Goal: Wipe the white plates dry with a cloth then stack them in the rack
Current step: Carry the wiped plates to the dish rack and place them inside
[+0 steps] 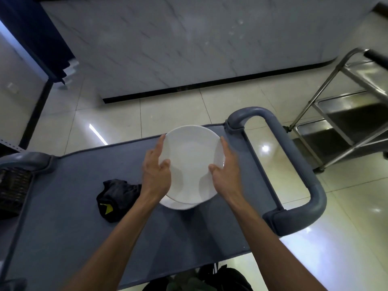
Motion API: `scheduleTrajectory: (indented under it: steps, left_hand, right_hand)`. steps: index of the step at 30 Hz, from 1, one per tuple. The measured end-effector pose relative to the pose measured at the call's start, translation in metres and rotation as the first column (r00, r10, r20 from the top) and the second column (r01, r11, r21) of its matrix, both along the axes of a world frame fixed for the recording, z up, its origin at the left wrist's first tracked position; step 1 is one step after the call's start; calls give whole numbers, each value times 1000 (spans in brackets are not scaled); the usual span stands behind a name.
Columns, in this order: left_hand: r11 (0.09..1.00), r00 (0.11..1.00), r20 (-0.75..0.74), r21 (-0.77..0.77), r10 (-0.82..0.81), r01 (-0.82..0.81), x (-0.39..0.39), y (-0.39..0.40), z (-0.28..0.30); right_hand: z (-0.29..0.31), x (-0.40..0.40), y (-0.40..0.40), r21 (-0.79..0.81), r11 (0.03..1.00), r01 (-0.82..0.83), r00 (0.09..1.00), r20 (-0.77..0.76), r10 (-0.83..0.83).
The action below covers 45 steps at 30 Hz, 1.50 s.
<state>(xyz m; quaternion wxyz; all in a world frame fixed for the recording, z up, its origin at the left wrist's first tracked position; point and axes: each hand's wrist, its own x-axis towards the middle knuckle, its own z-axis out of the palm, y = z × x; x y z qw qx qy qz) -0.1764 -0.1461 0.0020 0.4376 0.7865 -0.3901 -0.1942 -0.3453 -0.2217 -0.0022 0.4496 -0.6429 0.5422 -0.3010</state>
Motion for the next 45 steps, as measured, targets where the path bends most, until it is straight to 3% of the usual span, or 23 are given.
scheduleTrajectory:
  steps: [7, 13, 17, 26, 29, 32, 35, 45]
  left_hand:
    - [995, 995, -46, -54, -84, 81, -29, -13, 7]
    - [956, 957, -72, -109, -283, 274, -63, -35, 25]
    - [887, 897, -25, -168, -441, 431, -105, -46, 35]
    - [617, 629, 38, -153, -777, 772, -259, -54, 59]
    - [493, 500, 67, -100, -863, 864, -329, -53, 64]
    - [392, 395, 74, -51, -916, 919, -394, -50, 58]
    - [276, 276, 40, -3, -960, 961, -463, -39, 47]
    - [-31, -32, -43, -34, -999, 999, -631, 12, 10]
  right_hand:
    - [14, -41, 9, -38, 995, 88, 996, -8, -88]
    - [38, -76, 30, -158, 926, 343, 933, -55, -355]
    - [55, -116, 52, -221, 831, 511, 842, -66, -535]
    - [76, -251, 114, -143, 585, 798, 589, -17, -808]
    - [72, -311, 136, -127, 498, 858, 501, -9, -865]
    - [65, -365, 156, -102, 441, 892, 441, -20, -897]
    - [53, -422, 183, -55, 322, 945, 322, -6, -947]
    - [28, -537, 271, -11, -20, 1000, -20, -23, -1000]
